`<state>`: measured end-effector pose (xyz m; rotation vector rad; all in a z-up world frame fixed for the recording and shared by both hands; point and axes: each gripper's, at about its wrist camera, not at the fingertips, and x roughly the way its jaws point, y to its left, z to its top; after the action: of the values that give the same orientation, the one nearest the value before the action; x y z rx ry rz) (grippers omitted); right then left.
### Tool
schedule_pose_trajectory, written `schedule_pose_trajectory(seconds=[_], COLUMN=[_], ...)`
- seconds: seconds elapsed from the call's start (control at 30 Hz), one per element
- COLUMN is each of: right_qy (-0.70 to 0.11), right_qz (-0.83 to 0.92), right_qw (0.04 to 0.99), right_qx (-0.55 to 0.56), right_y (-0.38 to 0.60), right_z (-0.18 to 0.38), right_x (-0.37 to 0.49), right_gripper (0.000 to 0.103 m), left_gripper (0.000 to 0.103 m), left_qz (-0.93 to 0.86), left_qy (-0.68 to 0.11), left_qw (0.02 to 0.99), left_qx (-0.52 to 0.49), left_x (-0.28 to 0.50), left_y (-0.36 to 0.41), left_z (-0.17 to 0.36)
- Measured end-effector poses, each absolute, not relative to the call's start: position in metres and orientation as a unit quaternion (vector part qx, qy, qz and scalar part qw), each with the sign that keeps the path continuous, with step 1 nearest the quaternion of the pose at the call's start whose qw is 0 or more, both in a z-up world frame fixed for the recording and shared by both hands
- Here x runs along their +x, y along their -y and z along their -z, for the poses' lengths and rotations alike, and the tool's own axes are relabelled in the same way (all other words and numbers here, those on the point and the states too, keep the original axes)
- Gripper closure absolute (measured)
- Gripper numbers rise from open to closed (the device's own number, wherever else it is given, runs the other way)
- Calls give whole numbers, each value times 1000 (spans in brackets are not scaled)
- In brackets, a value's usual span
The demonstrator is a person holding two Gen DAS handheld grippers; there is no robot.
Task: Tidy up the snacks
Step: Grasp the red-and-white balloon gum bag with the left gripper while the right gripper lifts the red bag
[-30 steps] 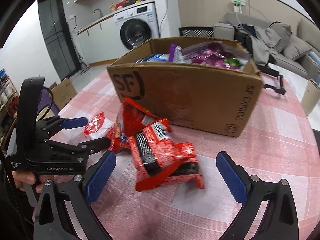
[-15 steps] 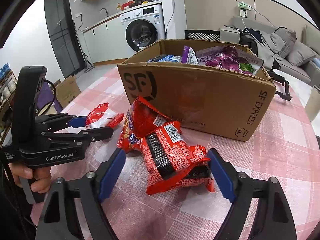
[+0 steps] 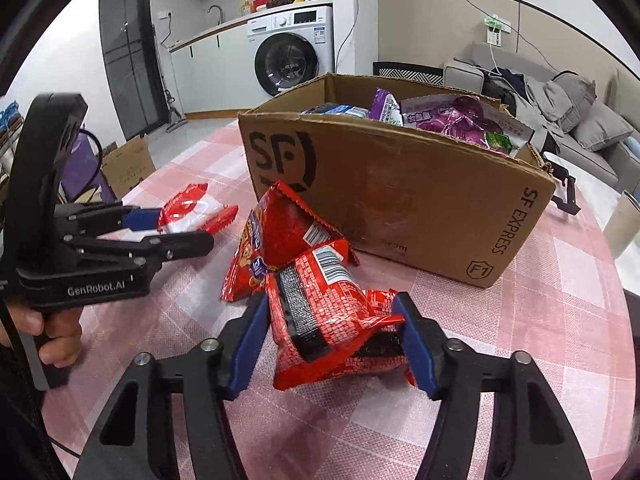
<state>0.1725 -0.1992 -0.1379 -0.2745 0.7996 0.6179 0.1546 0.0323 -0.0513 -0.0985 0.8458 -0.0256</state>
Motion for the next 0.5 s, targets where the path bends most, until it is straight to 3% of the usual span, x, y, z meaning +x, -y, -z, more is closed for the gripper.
schedule_pose_trajectory(seconds=[0.27, 0.5], right_qy=[-392, -397], right_qz=[-320, -334], right_qw=[854, 849], right_qx=[-119, -96], right_y=[204, 211], right_z=[136, 133], right_x=[166, 165], right_gripper=[58, 59], left_gripper=[57, 57], left_qz=[9, 4], left_qy=[-400, -389], left_qw=[915, 919], left_qx=[-53, -57], left_x=[150, 142], left_y=[-37, -40], left_z=[43, 30])
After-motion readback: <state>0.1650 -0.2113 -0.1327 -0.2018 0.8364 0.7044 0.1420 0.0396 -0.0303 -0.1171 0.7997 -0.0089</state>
